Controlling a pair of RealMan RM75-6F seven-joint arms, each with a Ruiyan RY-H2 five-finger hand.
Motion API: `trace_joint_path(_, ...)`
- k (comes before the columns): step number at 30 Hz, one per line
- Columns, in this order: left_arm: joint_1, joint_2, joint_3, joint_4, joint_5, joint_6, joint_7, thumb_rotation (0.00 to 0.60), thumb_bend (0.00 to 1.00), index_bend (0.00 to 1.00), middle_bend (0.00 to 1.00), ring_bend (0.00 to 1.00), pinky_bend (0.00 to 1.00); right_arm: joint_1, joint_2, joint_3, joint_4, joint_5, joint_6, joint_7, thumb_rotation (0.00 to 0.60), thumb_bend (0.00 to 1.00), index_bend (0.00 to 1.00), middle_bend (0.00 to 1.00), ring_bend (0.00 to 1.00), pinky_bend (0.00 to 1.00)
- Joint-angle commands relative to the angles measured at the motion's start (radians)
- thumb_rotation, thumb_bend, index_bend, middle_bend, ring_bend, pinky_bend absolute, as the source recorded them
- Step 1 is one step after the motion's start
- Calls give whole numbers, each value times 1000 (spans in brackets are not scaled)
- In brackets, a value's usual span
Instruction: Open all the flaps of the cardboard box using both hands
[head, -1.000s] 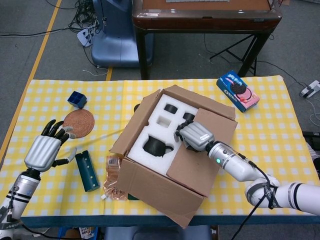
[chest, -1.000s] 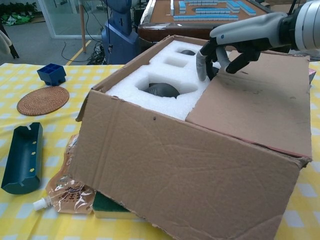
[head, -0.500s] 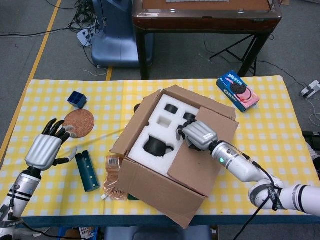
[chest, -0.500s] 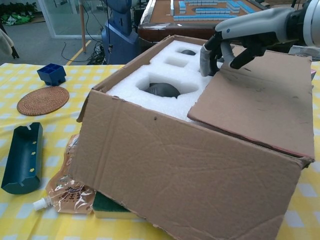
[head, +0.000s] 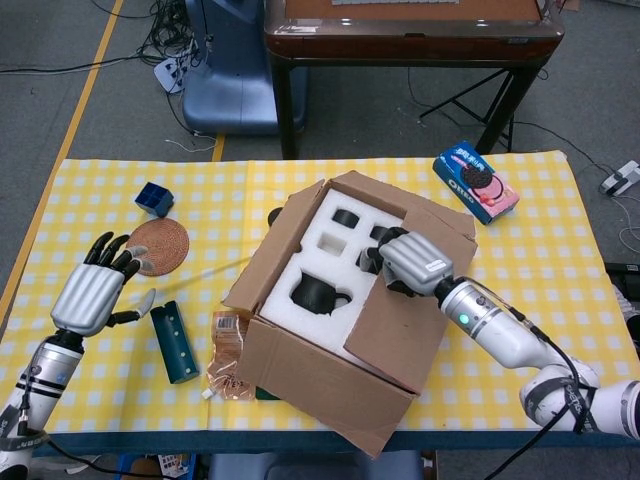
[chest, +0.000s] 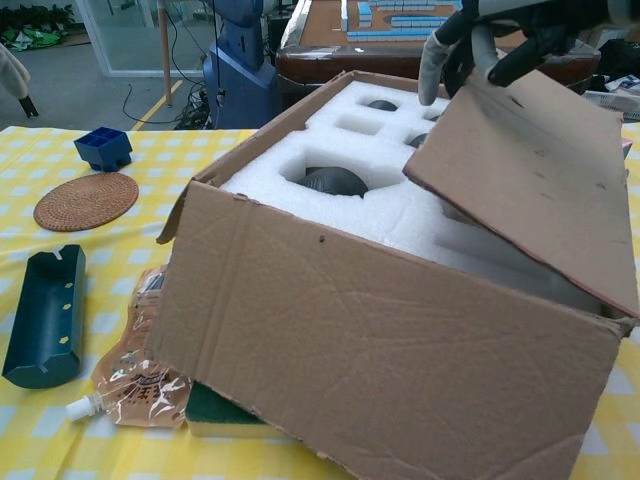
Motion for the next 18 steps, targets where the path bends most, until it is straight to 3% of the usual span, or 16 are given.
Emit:
trace_joint_path(1,-1,1,-2,-1,-2,-1,0,194,449,412,220,85,0,-18,41,15,-32,-16,7,26,600,1000,398,559,332,157)
trace_joint_path(6,-3,3,-7,-1,-5,-1,0,197,449,412,219,86,0,-41,104,29,-78,-29,13,61,600,1000,397,569,367,190)
trace_joint_path(18,-6,14,-15,-7,-5,4,1,197,449,413,219,85,0,-117,273,62,-189,-83,24,175,600,1000,397,590,459,378)
